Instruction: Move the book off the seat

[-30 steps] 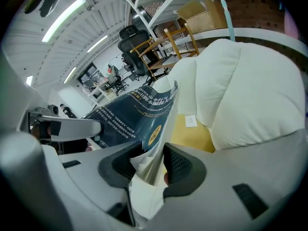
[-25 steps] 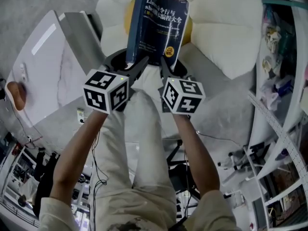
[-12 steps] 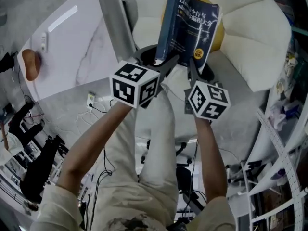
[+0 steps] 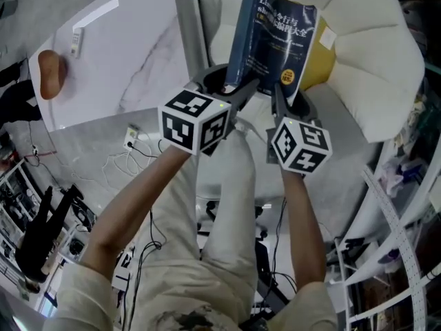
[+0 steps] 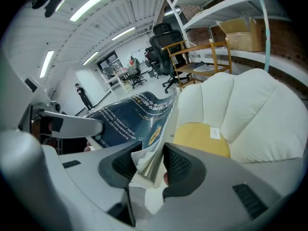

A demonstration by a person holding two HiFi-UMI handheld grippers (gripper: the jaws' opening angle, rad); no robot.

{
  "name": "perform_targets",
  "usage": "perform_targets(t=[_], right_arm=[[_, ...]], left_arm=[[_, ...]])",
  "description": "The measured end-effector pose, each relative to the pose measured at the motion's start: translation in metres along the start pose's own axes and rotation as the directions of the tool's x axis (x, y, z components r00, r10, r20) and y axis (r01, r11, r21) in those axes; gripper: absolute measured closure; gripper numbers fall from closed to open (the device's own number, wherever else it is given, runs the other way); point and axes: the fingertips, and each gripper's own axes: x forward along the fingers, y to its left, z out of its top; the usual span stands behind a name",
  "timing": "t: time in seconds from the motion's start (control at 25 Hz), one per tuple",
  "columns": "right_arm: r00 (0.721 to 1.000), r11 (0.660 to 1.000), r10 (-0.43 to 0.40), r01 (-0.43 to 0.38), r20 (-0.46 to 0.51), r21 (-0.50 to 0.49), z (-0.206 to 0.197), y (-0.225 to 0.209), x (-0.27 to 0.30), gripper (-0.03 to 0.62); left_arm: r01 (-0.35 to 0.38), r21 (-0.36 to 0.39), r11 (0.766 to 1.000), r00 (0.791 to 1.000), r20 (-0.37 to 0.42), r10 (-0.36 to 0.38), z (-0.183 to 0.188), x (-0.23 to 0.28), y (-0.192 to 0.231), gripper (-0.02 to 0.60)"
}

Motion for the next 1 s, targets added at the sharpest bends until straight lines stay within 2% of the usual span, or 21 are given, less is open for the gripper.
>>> perform_targets(t=[0.08, 0.16, 0.36, 0.84, 0.92, 1.0], right_arm=[[1.0, 1.0, 0.012, -0.012, -0.001, -0.026, 0.003, 0.038, 0.006, 0.453], [1.0, 0.999, 0.02, -0.02, -0.003, -0.044, 0.003, 0.054, 0.012, 0.453], [0.999, 0.996, 0.046, -0.047, -0.013, -0.08, 0.0, 0.064, 0.023, 0.453], [0.993, 0.979, 0.116, -0.119, -0.025, -0.168, 0.012, 0.066, 0.012, 0.453], [0.992, 0.975, 0.125, -0.129, -0.031, -0.183, 0.012, 0.069, 0.021, 0.453], [0.99, 0.968, 0.133, -0.139, -0.041, -0.211, 0.006, 0.1, 0.032, 0.453]], left_arm=[[-0.01, -0.016, 1.0, 1.0, 0.023, 0.01, 0.005, -0.032, 0.022, 0.365], [-0.016, -0.028, 0.999, 0.999, 0.039, 0.017, 0.005, -0.044, 0.036, 0.365], [-0.039, -0.058, 0.998, 0.997, 0.065, 0.043, 0.001, -0.049, 0.049, 0.364], [-0.096, -0.111, 0.989, 0.985, 0.13, 0.11, 0.002, -0.06, 0.035, 0.364], [-0.102, -0.13, 0.986, 0.983, 0.141, 0.12, 0.001, -0.06, 0.044, 0.364], [-0.105, -0.161, 0.981, 0.978, 0.161, 0.131, -0.005, -0.082, 0.069, 0.364]])
